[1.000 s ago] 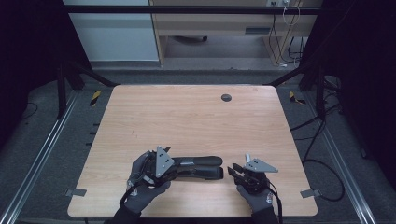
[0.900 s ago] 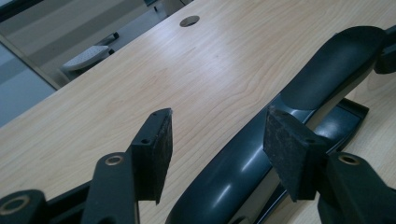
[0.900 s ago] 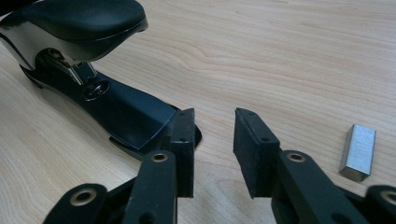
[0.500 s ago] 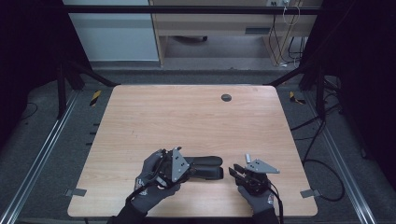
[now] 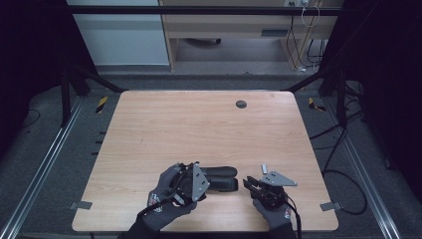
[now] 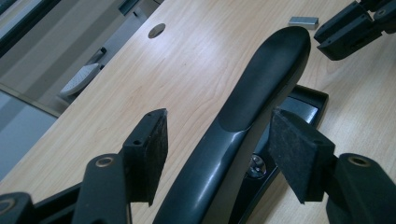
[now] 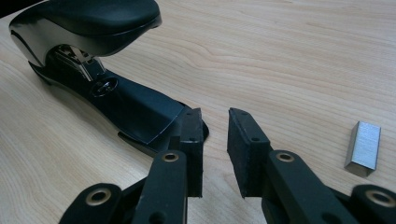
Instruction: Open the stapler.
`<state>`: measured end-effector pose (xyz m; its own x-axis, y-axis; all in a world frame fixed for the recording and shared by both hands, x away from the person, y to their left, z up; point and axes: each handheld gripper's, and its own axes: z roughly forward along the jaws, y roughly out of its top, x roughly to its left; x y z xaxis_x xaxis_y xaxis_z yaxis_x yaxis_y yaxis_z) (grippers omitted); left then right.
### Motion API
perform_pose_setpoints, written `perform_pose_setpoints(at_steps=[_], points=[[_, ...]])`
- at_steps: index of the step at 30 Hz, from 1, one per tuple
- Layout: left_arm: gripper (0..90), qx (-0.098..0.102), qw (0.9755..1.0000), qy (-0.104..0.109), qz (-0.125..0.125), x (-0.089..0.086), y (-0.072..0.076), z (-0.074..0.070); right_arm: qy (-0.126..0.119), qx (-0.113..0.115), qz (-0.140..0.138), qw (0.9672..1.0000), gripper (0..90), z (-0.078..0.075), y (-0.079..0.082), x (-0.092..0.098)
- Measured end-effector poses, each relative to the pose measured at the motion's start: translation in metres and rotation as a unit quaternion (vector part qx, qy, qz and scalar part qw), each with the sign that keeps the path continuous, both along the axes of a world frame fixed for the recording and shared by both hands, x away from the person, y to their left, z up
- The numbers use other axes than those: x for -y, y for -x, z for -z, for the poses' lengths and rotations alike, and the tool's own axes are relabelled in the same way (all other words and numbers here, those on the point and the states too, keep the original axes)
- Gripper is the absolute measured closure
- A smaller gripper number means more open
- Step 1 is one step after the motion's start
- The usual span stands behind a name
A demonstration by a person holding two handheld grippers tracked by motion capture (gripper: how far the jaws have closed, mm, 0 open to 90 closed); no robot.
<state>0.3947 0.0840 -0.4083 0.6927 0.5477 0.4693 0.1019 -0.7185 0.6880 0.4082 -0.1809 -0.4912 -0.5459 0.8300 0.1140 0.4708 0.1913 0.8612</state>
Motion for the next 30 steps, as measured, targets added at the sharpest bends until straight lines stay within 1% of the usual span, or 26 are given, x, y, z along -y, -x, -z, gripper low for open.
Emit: perform_pose_setpoints(at_steps=[1, 3, 5, 6, 8, 9, 11, 12, 14, 16, 19, 24, 26, 28, 29, 30], points=[[37.2, -0.001, 1.0000, -0.007, 0.002, 0.004, 0.000, 0.002, -0.001, 0.001, -0.001, 1.0000, 76.9, 0.000, 0.001, -0.001], [37.1, 0.001, 0.9999, -0.015, 0.002, 0.007, 0.000, 0.003, -0.001, 0.002, -0.002, 1.0000, 78.1, 0.000, 0.001, -0.001], [37.2, 0.003, 0.9999, -0.016, 0.002, 0.008, 0.000, 0.004, 0.000, 0.002, -0.002, 1.0000, 79.8, 0.000, 0.001, -0.001], [37.3, 0.003, 0.9998, -0.021, 0.003, 0.011, 0.000, 0.006, -0.003, -0.001, -0.004, 1.0000, 82.6, 0.000, 0.002, -0.003], [37.2, 0.008, 0.9995, -0.031, 0.003, 0.015, -0.001, 0.007, -0.001, 0.000, -0.005, 1.0000, 86.1, 0.001, 0.002, -0.004], [37.3, 0.008, 0.9995, -0.031, 0.003, 0.015, -0.001, 0.007, -0.001, 0.000, -0.005, 1.0000, 86.1, 0.001, 0.002, -0.004], [37.6, 0.008, 0.9993, -0.036, 0.004, 0.017, -0.001, 0.008, 0.001, 0.000, -0.003, 1.0000, 89.8, 0.001, 0.002, -0.004], [38.0, 0.008, 0.9991, -0.042, 0.005, 0.020, -0.002, 0.010, 0.001, 0.001, -0.005, 1.0000, 90.0, 0.001, 0.002, -0.003], [38.4, 0.006, 0.9991, -0.042, 0.006, 0.022, -0.002, 0.011, -0.002, 0.000, -0.006, 1.0000, 90.0, 0.001, 0.002, -0.003], [39.0, 0.007, 0.9986, -0.051, 0.009, 0.025, -0.003, 0.013, -0.002, -0.002, -0.006, 1.0000, 90.0, 0.002, 0.002, -0.004], [39.1, 0.006, 0.9985, -0.054, 0.010, 0.027, -0.003, 0.014, -0.002, -0.003, -0.010, 0.9999, 90.0, 0.002, 0.002, -0.004], [39.0, 0.012, 0.9977, -0.066, 0.010, 0.033, -0.005, 0.016, -0.001, -0.004, -0.011, 0.9999, 90.0, 0.002, 0.002, -0.006], [39.0, 0.012, 0.9976, -0.067, 0.011, 0.034, -0.005, 0.017, 0.000, -0.004, -0.011, 0.9999, 90.0, 0.003, 0.002, -0.006], [38.9, 0.011, 0.9970, -0.076, 0.013, 0.038, -0.006, 0.019, 0.000, -0.003, -0.012, 0.9999, 90.0, 0.003, 0.002, -0.007], [38.9, 0.011, 0.9970, -0.076, 0.013, 0.038, -0.006, 0.019, 0.000, -0.002, -0.013, 0.9999, 90.0, 0.003, 0.002, -0.007], [38.9, 0.013, 0.9963, -0.083, 0.015, 0.040, -0.006, 0.021, -0.001, -0.005, -0.013, 0.9999, 90.0, 0.003, 0.003, -0.007]])
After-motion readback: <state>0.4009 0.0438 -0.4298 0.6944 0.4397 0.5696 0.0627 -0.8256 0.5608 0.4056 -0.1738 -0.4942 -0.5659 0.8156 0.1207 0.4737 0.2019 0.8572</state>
